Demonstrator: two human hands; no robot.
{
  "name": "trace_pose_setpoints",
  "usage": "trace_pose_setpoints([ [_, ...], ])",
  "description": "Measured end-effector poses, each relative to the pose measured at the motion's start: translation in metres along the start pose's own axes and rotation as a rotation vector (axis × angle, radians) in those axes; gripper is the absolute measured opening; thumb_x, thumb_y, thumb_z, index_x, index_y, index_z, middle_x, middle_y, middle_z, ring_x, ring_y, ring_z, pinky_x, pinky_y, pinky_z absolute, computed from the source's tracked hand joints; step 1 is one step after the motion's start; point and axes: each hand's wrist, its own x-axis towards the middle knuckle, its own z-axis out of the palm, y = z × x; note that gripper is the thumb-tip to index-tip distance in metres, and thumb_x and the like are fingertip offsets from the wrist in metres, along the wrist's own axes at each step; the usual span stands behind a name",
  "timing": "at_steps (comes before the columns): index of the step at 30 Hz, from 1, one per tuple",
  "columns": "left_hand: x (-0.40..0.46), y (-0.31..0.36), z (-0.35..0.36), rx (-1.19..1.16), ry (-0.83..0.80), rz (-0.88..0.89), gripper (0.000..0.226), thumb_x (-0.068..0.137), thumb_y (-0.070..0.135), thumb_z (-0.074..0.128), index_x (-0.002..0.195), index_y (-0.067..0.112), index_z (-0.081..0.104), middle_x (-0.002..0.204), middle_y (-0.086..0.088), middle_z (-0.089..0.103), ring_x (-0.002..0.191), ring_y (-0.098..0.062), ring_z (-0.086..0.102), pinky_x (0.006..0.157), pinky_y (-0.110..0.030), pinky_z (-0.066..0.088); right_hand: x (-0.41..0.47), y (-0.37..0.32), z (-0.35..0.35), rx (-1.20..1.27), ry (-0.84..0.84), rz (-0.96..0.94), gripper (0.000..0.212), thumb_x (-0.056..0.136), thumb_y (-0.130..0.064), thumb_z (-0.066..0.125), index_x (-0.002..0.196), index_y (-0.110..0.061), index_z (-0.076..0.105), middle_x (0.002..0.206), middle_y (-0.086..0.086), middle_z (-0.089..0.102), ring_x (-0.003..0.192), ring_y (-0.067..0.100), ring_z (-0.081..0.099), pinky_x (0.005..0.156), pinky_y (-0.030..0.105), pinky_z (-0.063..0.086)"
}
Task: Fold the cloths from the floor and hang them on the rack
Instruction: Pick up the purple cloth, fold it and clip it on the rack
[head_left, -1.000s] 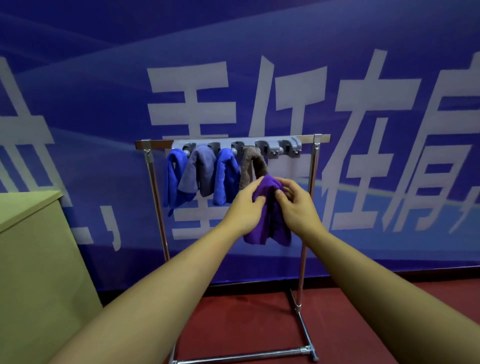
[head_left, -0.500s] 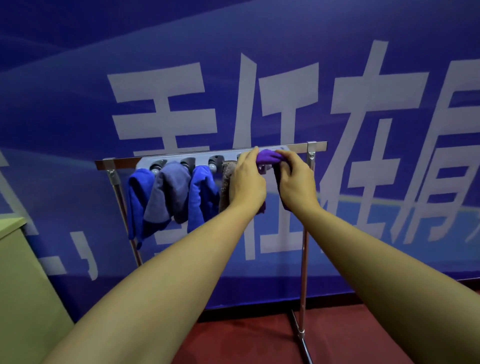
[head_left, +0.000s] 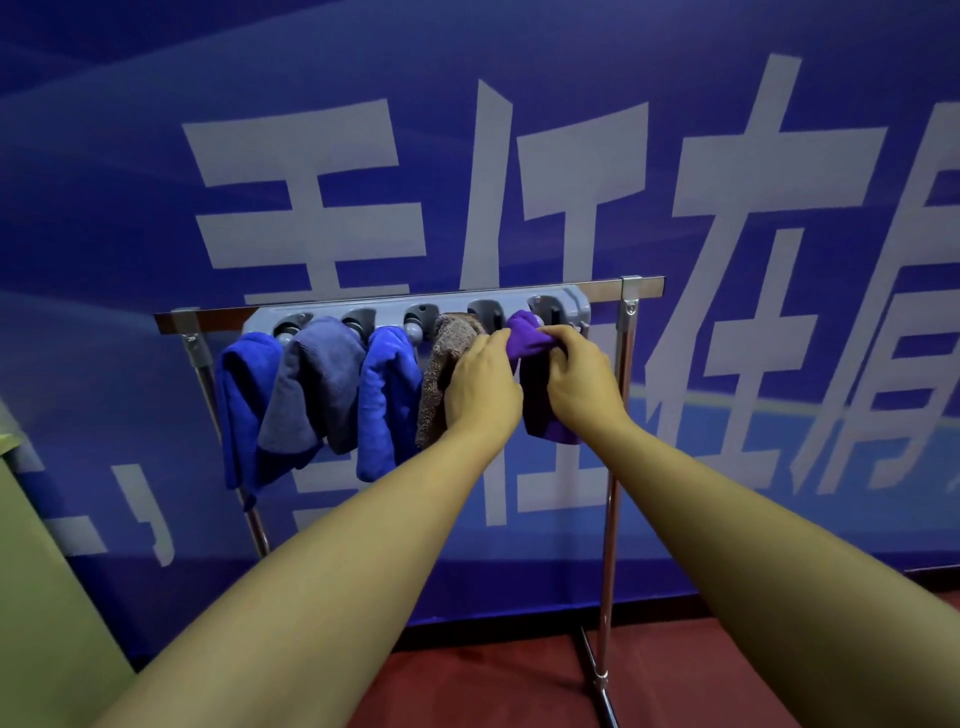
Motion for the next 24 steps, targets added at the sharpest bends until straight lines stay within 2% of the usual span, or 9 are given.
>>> trace_pose_setpoints([
  [2,-0.001,0.004,-0.003,0.001,-0.019,-0.029,0.057,0.086,-0.001,0.052,0.138,0.023,0.048,0.133,-0.004,0.055,0.120,-0.032,0.057,0.092,-0.049,0.051,-0.001,-0.004,0.001,0.012,-0.014,0.001,0.039,0.102,-0.009,0.037,0.136,-0.017,0.052,0.116,0.008,0.065,0.096,0.017,0.057,0.073,0.025,0.045],
  [6,-0.003,0.010,-0.005,-0.116,-0.088,-0.111,0.056,0.085,0.008,0.046,0.136,0.031,0.046,0.133,-0.003,0.059,0.116,-0.032,0.059,0.090,-0.044,0.052,-0.002,-0.011,0.005,0.083,-0.035,0.037,0.044,0.098,-0.007,0.036,0.138,-0.019,0.050,0.123,0.007,0.062,0.104,0.020,0.057,0.085,0.031,0.045],
  [9,-0.004,0.012,-0.006,-0.274,-0.133,-0.160,0.057,0.078,0.027,0.038,0.132,0.040,0.051,0.128,-0.001,0.062,0.115,-0.030,0.060,0.097,-0.046,0.051,-0.001,-0.015,0.006,0.187,-0.071,0.081,0.039,0.098,-0.011,0.039,0.133,-0.020,0.053,0.117,0.000,0.060,0.107,0.018,0.058,0.083,0.027,0.044],
  [11,-0.004,0.011,-0.006,-0.387,-0.172,-0.186,0.052,0.083,0.036,0.034,0.131,0.042,0.054,0.128,0.000,0.063,0.115,-0.026,0.060,0.102,-0.045,0.048,-0.002,-0.017,0.003,0.270,-0.104,0.103,0.035,0.099,-0.016,0.039,0.130,-0.023,0.054,0.112,-0.005,0.060,0.102,0.011,0.059,0.078,0.023,0.043],
  [13,-0.004,0.010,-0.006,-0.489,-0.212,-0.223,0.050,0.092,0.046,0.032,0.137,0.041,0.054,0.134,0.001,0.063,0.120,-0.023,0.058,0.108,-0.044,0.044,-0.006,-0.016,-0.001,0.340,-0.126,0.121,0.035,0.101,-0.021,0.039,0.132,-0.025,0.055,0.113,-0.007,0.061,0.101,0.002,0.058,0.078,0.021,0.044],
  [15,-0.006,0.011,-0.007,-0.542,-0.224,-0.259,0.056,0.096,0.055,0.029,0.146,0.038,0.047,0.146,0.002,0.056,0.132,-0.021,0.052,0.115,-0.043,0.038,-0.011,-0.015,-0.002,0.359,-0.139,0.123,0.037,0.103,-0.024,0.038,0.135,-0.026,0.054,0.117,-0.007,0.061,0.103,0.000,0.058,0.083,0.021,0.046],
  [19,-0.009,0.016,-0.008,-0.517,-0.187,-0.307,0.053,0.106,0.044,0.029,0.155,0.026,0.036,0.159,-0.002,0.041,0.145,-0.024,0.038,0.116,-0.035,0.028,-0.013,-0.018,-0.005,0.255,-0.112,0.139,0.043,0.105,-0.034,0.034,0.143,-0.024,0.048,0.138,0.001,0.058,0.123,0.016,0.055,0.105,0.036,0.043],
  [22,-0.014,0.020,-0.014,-0.479,-0.174,-0.315,0.051,0.105,0.041,0.028,0.151,0.023,0.043,0.154,-0.008,0.047,0.141,-0.030,0.043,0.116,-0.039,0.032,-0.016,-0.025,-0.009,0.171,-0.083,0.113,0.045,0.106,-0.037,0.033,0.145,-0.021,0.047,0.140,0.004,0.057,0.127,0.019,0.052,0.107,0.039,0.042],
  [24,-0.019,0.020,-0.022,-0.474,-0.166,-0.304,0.049,0.103,0.039,0.027,0.142,0.021,0.052,0.144,-0.010,0.056,0.132,-0.032,0.051,0.111,-0.044,0.039,-0.022,-0.033,-0.014,0.136,-0.040,0.080,0.044,0.106,-0.036,0.034,0.144,-0.021,0.047,0.139,0.004,0.058,0.125,0.018,0.053,0.104,0.037,0.044],
])
